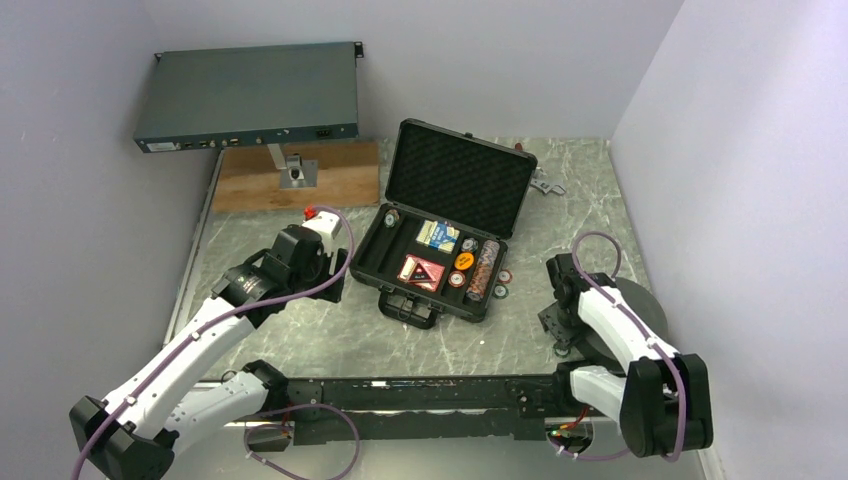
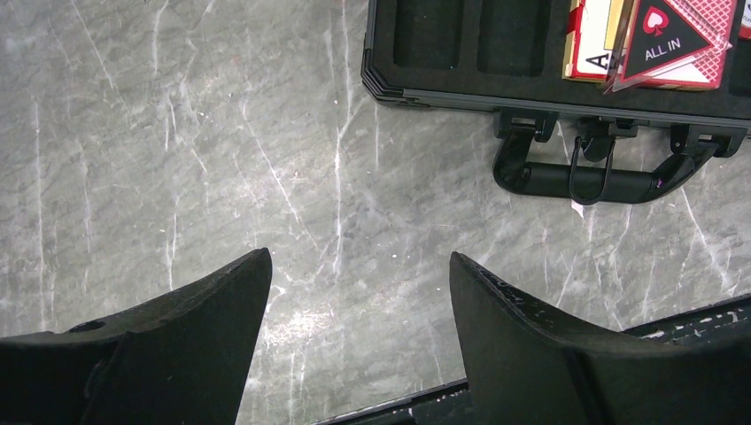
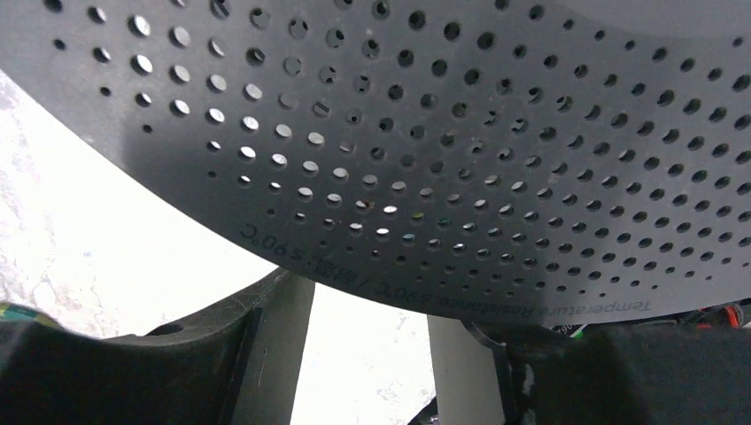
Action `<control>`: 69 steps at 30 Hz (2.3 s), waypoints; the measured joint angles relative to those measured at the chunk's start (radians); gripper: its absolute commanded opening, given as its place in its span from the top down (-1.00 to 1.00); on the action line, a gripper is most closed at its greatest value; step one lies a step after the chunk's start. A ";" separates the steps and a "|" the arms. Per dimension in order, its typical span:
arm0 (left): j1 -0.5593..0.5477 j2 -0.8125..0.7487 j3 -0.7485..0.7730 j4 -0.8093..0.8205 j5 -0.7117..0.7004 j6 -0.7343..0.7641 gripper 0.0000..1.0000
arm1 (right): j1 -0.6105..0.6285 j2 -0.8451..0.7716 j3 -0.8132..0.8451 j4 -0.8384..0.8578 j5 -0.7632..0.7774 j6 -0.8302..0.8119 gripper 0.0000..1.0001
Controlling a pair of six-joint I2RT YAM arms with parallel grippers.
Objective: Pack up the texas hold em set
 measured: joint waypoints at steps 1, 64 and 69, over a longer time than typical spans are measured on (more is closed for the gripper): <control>0.000 0.000 0.000 0.000 0.000 0.000 -0.58 | 0.000 0.006 0.003 -0.002 0.000 0.000 -0.03; 0.021 0.039 0.000 0.000 -0.021 0.000 -0.52 | 0.201 0.281 0.208 0.301 -0.171 -0.543 -0.48; 0.021 0.039 0.000 0.000 -0.026 0.000 -0.51 | 0.200 0.313 0.196 0.313 -0.170 -0.550 -0.42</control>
